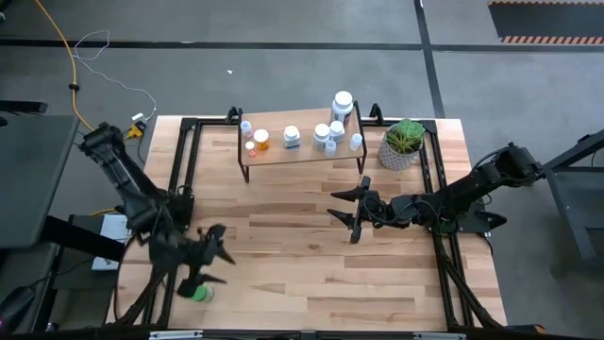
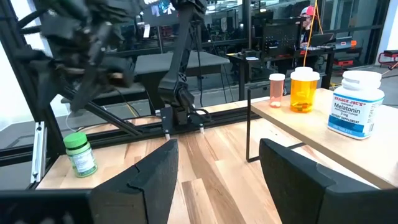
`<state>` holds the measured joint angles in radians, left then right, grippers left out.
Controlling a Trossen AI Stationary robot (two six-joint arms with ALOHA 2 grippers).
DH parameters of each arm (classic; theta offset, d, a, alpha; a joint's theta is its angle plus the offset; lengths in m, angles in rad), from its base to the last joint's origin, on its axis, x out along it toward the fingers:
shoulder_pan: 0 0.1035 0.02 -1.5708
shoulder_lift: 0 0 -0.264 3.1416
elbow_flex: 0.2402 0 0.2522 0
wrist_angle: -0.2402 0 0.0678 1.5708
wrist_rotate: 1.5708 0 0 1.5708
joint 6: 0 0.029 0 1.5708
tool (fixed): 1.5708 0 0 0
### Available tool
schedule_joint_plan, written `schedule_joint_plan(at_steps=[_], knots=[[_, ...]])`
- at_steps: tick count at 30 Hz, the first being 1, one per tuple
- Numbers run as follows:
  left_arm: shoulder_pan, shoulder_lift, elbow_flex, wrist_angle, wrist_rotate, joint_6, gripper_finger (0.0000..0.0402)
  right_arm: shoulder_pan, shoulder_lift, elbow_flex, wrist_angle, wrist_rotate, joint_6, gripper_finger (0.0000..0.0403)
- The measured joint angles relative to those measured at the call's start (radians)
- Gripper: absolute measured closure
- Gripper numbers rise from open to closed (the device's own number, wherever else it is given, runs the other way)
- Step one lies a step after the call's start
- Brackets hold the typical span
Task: Pick and place medicine bottles onto shelf by color
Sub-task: Put the green pill bottle on the shelf
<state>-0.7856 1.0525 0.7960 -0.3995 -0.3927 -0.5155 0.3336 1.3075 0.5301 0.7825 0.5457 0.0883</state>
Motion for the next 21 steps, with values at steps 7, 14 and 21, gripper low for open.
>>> schedule_joint_plan(at_steps=[7, 14, 21], knots=[[-0.128, 0.200, 0.217, -0.366, 0.039, -0.199, 0.0165, 0.000, 0.000, 0.000, 0.000, 0.000, 0.001, 0.0187], [-0.204, 0.317, 0.353, -0.605, 0.105, -0.321, 0.0165, 0.000, 0.000, 0.000, 0.000, 0.000, 0.001, 0.0187], [-0.213, 0.359, 0.362, -0.689, 0.238, -0.448, 0.0165, 0.000, 0.000, 0.000, 0.000, 0.000, 0.001, 0.0187]])
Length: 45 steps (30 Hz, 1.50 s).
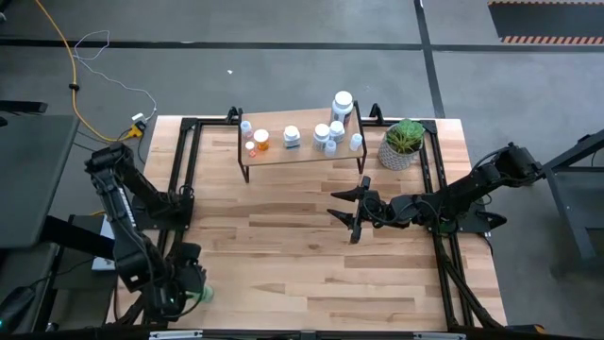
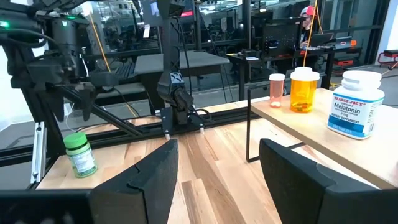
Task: Pick and place medicine bottles onto shelf by color
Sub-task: Put the green pill bottle on the shelf
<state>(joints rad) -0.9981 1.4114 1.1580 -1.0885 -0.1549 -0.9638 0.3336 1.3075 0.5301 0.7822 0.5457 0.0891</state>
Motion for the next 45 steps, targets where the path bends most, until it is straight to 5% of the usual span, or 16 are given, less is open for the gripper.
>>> schedule_joint_plan(at_steps=[20, 45], knots=[[-0.001, 0.077, 0.000, 0.061, 0.068, -0.077, 0.0165, 0.000, 0.000, 0.000, 0.000, 0.000, 0.000, 0.0187], [-0.023, 0.115, 0.000, 0.061, -0.029, -0.097, 0.0165, 0.000, 0.000, 0.000, 0.000, 0.000, 0.000, 0.0187]])
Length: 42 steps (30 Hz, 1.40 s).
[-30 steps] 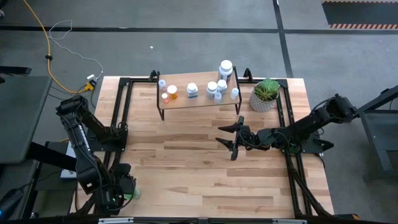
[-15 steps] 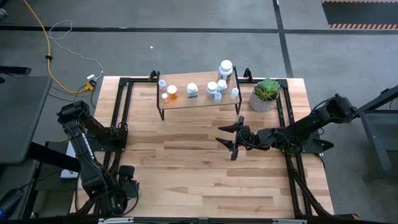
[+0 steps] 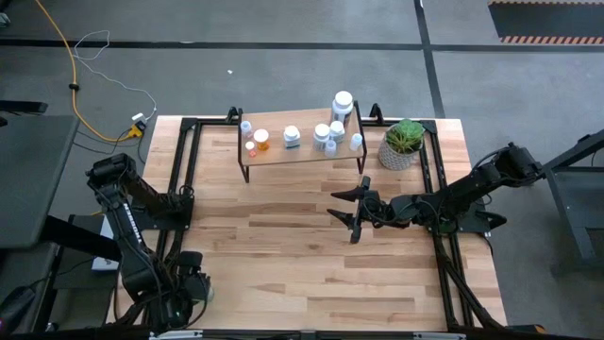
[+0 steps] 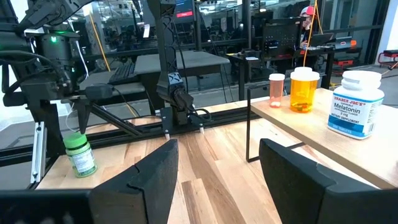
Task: Pick and place medicine bottles onto shelf by color
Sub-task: Put the green pill bottle on the shelf
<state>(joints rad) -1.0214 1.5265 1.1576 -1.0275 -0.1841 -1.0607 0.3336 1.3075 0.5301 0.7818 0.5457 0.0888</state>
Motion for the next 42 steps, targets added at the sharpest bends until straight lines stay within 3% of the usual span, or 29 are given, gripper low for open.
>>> schedule_joint_plan(at_steps=[9, 13, 22, 27, 42], knots=[[0.000, 0.000, 0.000, 0.000, 0.027, 0.159, 0.0165, 0.000, 0.000, 0.000, 0.000, 0.000, 0.000, 0.0187], [0.000, 0.000, 0.000, 0.000, 0.028, 0.119, 0.0157, 0.000, 0.000, 0.000, 0.000, 0.000, -0.002, 0.0187], [0.000, 0.000, 0.000, 0.000, 0.060, 0.106, 0.0086, 0.000, 0.000, 0.000, 0.000, 0.000, 0.000, 0.0187], [0.000, 0.000, 0.000, 0.000, 0.071, -0.002, 0.0083, 0.000, 0.000, 0.000, 0.000, 0.000, -0.001, 0.0187], [0.000, 0.022, 0.000, 0.000, 0.065, -0.046, 0.0083, 0.000, 0.000, 0.000, 0.000, 0.000, -0.001, 0.0187]])
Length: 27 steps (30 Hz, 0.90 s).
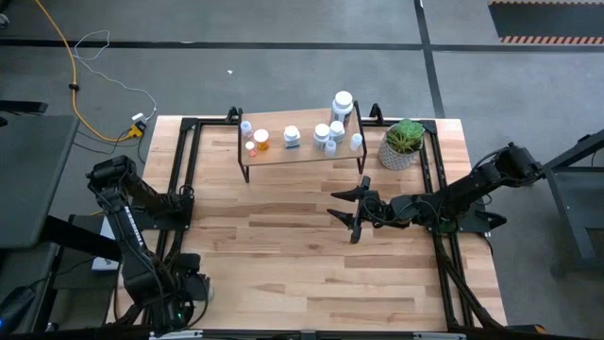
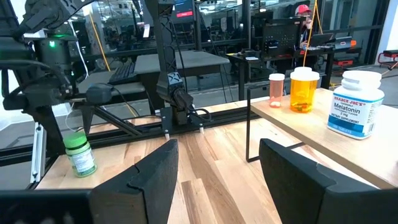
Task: Pick and place medicine bottles onto shelf by color
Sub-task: Put the green pill bottle on the shelf
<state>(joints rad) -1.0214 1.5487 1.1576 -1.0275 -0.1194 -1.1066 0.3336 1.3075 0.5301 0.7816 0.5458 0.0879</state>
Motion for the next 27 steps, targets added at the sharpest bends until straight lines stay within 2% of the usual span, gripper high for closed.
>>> schedule_joint_plan(at_steps=[4, 18, 22, 27], knots=[[0.000, 0.039, 0.000, 0.000, 0.037, 0.025, 0.0083, 0.000, 0.000, 0.000, 0.000, 0.000, 0.000, 0.0187], [0.007, 0.121, 0.000, 0.000, 0.029, 0.105, 0.0087, 0.000, 0.000, 0.000, 0.000, 0.000, 0.000, 0.0187], [0.009, 0.121, 0.000, 0.002, 0.022, 0.105, 0.0108, 0.000, 0.000, 0.000, 0.000, 0.000, 0.000, 0.0187], [0.019, 0.121, 0.000, 0.006, 0.018, 0.108, 0.0157, 0.000, 0.000, 0.000, 0.000, 0.000, 0.001, 0.0187]])
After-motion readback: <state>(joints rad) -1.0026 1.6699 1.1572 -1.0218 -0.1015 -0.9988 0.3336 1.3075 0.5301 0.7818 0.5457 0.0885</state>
